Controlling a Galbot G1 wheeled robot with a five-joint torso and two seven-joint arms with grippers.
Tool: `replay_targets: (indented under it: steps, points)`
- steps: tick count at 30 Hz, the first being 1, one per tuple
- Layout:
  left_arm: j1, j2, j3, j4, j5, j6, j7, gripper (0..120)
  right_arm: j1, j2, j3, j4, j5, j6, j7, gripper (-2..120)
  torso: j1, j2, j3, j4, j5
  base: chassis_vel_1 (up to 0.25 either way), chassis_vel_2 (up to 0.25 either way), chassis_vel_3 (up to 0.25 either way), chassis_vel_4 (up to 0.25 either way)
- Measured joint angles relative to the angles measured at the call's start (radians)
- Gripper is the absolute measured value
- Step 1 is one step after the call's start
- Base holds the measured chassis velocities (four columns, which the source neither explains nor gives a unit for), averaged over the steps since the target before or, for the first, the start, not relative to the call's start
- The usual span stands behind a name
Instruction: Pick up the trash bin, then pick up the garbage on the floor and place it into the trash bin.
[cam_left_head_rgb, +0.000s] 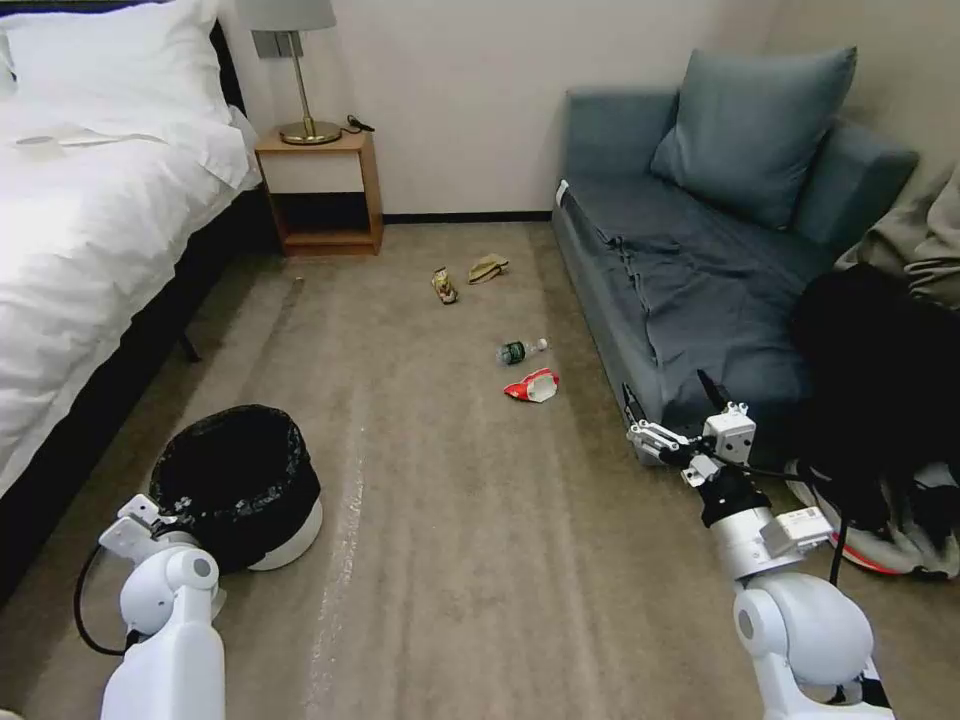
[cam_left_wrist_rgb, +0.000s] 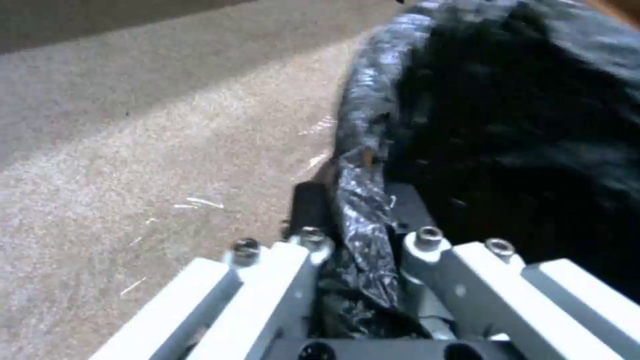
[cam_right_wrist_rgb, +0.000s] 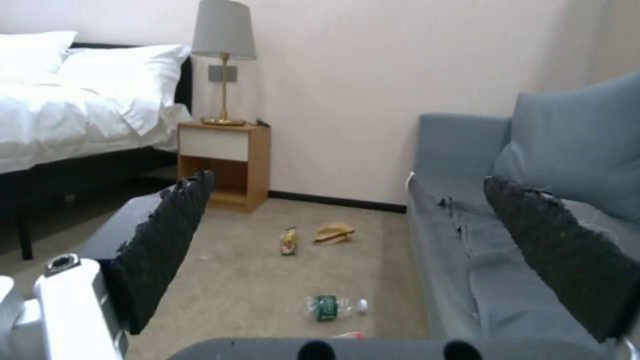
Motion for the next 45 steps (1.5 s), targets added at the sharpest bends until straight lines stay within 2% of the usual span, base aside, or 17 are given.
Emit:
replay_targets:
  steps: [10,12,13,15,16,18,19,21,24,25,26,29,30,32,33,35,45]
  points:
    - [0.035,0.000,0.000,-0.042,0.024,0.009,0.025,5,0.023,0.000,-0.018,-0.019,0.007,-0.001,0.038,100,0.000,0.000,0.000,-0.0003,-0.0017,0.000,0.000,0.000,0.000]
    - [0.061,-0.001,0.001,-0.095,0.048,0.054,0.035,5,0.028,0.000,-0.025,-0.028,0.017,-0.001,0.058,100,0.000,-0.001,0.001,-0.0007,-0.0026,0.000,0.000,0.000,0.000]
    - [0.061,-0.001,0.001,-0.095,0.048,0.054,0.035,5,0.028,0.000,-0.025,-0.028,0.017,-0.001,0.058,100,0.000,-0.001,0.001,-0.0007,-0.0026,0.000,0.000,0.000,0.000]
    - [0.094,-0.002,0.003,-0.182,0.101,0.104,0.056,4,0.033,0.000,-0.036,-0.043,0.031,-0.002,0.078,100,0.000,-0.001,0.001,-0.0009,-0.0021,0.000,0.000,0.000,0.000]
    - [0.094,-0.002,0.003,-0.182,0.101,0.104,0.056,4,0.033,0.000,-0.036,-0.043,0.031,-0.002,0.078,100,0.000,-0.001,0.001,-0.0009,-0.0021,0.000,0.000,0.000,0.000]
    - [0.121,-0.003,0.002,-0.274,0.157,0.139,0.080,4,0.039,0.000,-0.053,-0.061,0.049,0.001,0.099,100,0.000,-0.001,0.000,-0.0005,-0.0007,0.000,0.000,0.000,0.000]
    - [0.121,-0.003,0.002,-0.274,0.157,0.139,0.080,4,0.039,0.000,-0.053,-0.061,0.049,0.001,0.099,100,0.000,-0.001,0.000,-0.0005,-0.0007,0.000,0.000,0.000,0.000]
    - [0.142,-0.003,0.003,-0.373,0.182,0.184,0.099,4,0.044,0.000,-0.069,-0.078,0.068,0.014,0.109,100,0.000,-0.001,0.000,-0.0001,-0.0008,0.000,0.000,0.000,0.000]
    - [0.150,-0.003,0.003,-0.429,0.193,0.204,0.108,4,0.047,0.001,-0.075,-0.088,0.069,0.025,0.114,100,0.000,-0.001,0.000,-0.0005,-0.0005,0.000,0.000,0.000,0.000]
    - [0.157,-0.002,0.005,-0.486,0.204,0.222,0.113,4,0.052,0.001,-0.079,-0.099,0.069,0.040,0.120,100,0.000,-0.001,0.000,-0.0006,-0.0002,0.000,0.000,0.000,0.000]
    - [0.157,-0.002,0.005,-0.486,0.204,0.222,0.113,4,0.052,0.001,-0.079,-0.099,0.069,0.040,0.120,100,0.000,-0.001,0.000,-0.0006,-0.0002,0.000,0.000,0.000,0.000]
    - [0.167,-0.006,0.014,-0.578,0.212,0.238,0.109,4,0.059,0.002,-0.080,-0.117,0.059,0.058,0.124,100,0.000,0.000,0.000,-0.0002,-0.0002,0.000,0.000,0.000,0.000]
    - [0.167,-0.006,0.014,-0.578,0.212,0.238,0.109,4,0.059,0.002,-0.080,-0.117,0.059,0.058,0.124,100,0.000,0.000,0.000,-0.0002,-0.0002,0.000,0.000,0.000,0.000]
    - [0.178,-0.015,0.024,-0.651,0.206,0.259,0.100,4,0.064,0.002,-0.080,-0.128,0.050,0.068,0.127,100,0.000,0.000,0.000,-0.0005,-0.0002,0.000,0.000,0.000,0.000]
    - [0.178,-0.015,0.024,-0.651,0.206,0.259,0.100,4,0.064,0.002,-0.080,-0.128,0.050,0.068,0.127,100,0.000,0.000,0.000,-0.0005,-0.0002,0.000,0.000,0.000,0.000]
    - [0.189,-0.018,0.027,-0.694,0.206,0.268,0.098,4,0.066,0.002,-0.079,-0.140,0.046,0.079,0.128,100,0.000,0.000,0.000,-0.0004,-0.0001,0.000,0.000,0.000,0.000]
    - [0.189,-0.019,0.025,-0.701,0.211,0.265,0.100,4,0.066,0.003,-0.065,-0.159,0.033,0.094,0.106,100,0.000,0.000,0.000,-0.0003,-0.0002,0.000,0.000,0.000,0.000]
